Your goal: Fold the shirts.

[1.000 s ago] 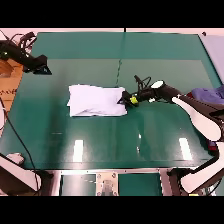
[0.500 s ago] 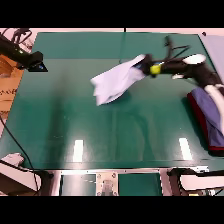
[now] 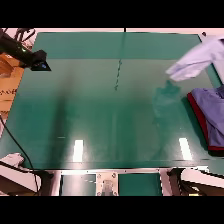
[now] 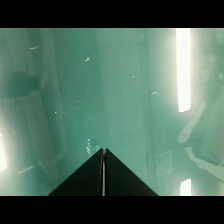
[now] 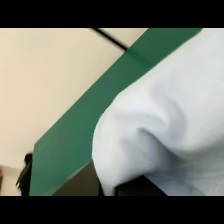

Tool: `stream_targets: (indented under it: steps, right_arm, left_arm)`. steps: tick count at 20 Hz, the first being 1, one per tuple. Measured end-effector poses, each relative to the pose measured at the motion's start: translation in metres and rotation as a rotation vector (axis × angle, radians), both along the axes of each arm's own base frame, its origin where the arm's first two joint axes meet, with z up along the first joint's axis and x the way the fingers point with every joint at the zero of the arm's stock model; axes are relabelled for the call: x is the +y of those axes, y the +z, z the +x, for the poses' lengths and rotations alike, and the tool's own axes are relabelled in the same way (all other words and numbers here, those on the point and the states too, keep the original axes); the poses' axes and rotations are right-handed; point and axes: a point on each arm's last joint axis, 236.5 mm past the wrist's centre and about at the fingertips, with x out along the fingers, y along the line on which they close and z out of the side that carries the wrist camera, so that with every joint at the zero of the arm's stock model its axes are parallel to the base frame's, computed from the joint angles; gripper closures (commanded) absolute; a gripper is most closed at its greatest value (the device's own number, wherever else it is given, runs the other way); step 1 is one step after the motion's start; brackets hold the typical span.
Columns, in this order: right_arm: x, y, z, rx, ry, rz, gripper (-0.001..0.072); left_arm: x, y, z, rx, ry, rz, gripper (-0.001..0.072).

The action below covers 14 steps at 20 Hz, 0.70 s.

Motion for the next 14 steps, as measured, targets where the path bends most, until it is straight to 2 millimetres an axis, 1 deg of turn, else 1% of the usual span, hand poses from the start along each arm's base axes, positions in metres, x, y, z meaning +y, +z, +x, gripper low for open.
stream_targets:
  steps: [2, 4, 6, 8, 10, 12, 14]
  right_arm:
    - [-0.049, 0.001, -0.015, -0.006, -0.093, -0.018, 0.0697]
    - [-0.09, -0.001, -0.03, -0.006, -0.168, -0.039, 0.0697]
    - [-0.117, -0.006, -0.042, -0.002, -0.216, -0.054, 0.0697]
    - [-0.133, -0.009, -0.054, 0.009, -0.236, -0.057, 0.0697]
    - [-0.14, -0.013, -0.067, 0.032, -0.237, -0.057, 0.0698]
    - [-0.147, -0.019, -0.087, 0.089, -0.254, -0.065, 0.0698]
    - [-0.151, -0.032, -0.112, 0.193, -0.279, -0.075, 0.0698]
  left_arm:
    - [-0.015, 0.001, 0.001, -0.008, -0.02, -0.001, 0.068]
    - [-0.031, 0.001, 0.001, -0.016, -0.044, 0.0, 0.068]
    - [-0.046, 0.001, 0.0, -0.02, -0.071, -0.001, 0.0679]
    - [-0.063, 0.001, -0.003, -0.019, -0.101, -0.003, 0.0679]
    - [-0.076, 0.001, -0.007, -0.015, -0.126, 0.0, 0.0679]
    - [-0.09, 0.0, -0.013, -0.006, -0.159, 0.0, 0.0679]
    - [-0.098, 0.0, -0.017, 0.003, -0.181, 0.0, 0.0679]
